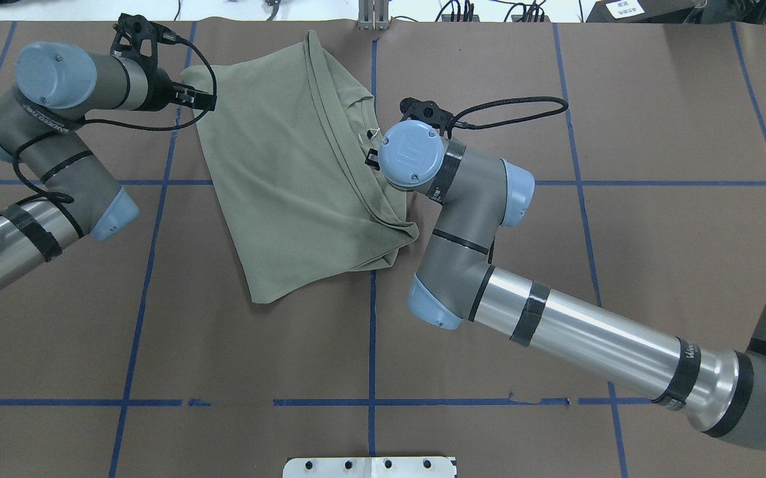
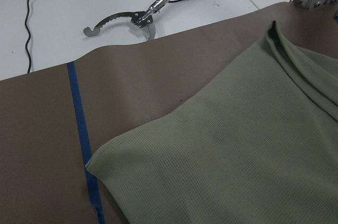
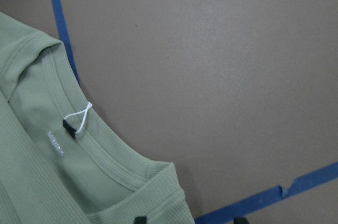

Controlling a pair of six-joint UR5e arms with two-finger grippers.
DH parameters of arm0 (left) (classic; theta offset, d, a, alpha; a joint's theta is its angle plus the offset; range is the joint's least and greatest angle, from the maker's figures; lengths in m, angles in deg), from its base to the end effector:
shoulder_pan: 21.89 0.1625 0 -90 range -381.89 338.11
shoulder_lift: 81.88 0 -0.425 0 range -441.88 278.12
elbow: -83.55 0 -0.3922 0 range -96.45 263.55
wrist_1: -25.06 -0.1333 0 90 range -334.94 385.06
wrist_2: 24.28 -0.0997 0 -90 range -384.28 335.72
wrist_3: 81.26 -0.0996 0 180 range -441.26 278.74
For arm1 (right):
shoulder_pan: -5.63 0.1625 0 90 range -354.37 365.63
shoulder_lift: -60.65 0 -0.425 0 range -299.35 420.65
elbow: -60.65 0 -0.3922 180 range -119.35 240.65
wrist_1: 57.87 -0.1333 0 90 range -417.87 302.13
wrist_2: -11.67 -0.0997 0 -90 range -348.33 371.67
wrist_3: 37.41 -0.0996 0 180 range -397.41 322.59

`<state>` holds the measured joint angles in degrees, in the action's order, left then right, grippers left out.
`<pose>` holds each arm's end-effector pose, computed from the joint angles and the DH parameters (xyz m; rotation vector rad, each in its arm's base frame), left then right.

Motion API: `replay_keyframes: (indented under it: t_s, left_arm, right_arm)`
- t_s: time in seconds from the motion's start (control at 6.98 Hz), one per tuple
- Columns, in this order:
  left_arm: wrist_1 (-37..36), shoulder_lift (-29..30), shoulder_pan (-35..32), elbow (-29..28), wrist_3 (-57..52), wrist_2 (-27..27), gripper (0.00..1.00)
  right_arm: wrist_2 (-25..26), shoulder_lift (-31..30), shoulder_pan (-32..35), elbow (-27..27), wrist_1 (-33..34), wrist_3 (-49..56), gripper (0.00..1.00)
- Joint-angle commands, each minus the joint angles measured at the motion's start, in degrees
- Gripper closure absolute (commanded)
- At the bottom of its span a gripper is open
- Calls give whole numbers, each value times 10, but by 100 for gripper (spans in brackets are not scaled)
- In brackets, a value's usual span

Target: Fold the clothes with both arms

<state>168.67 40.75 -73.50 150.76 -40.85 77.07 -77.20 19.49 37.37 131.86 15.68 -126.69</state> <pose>0.3751 -0.6565 0.4079 0.7400 0.8374 0.0782 -0.6095 -0.5361 0.2421 0.2477 -0.7834 0.5190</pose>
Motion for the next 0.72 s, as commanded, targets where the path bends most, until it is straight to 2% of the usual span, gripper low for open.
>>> replay_keyframes:
  t_s: [0.0, 0.29, 0.43, 0.57]
  left_arm:
    - [0, 0, 0, 0, -1, 1, 0]
    - [-1, -1, 0, -2, -2, 0, 0]
    - [0, -1, 0, -2, -1, 0, 0]
    - [0, -1, 1, -3, -1, 0, 0]
  right_arm:
    - [4, 0, -11, -7, 0, 6, 43]
    - [4, 0, -15, -7, 1, 6, 49]
    - [5, 0, -15, -7, 1, 6, 58]
    - [4, 1, -15, -7, 1, 6, 81]
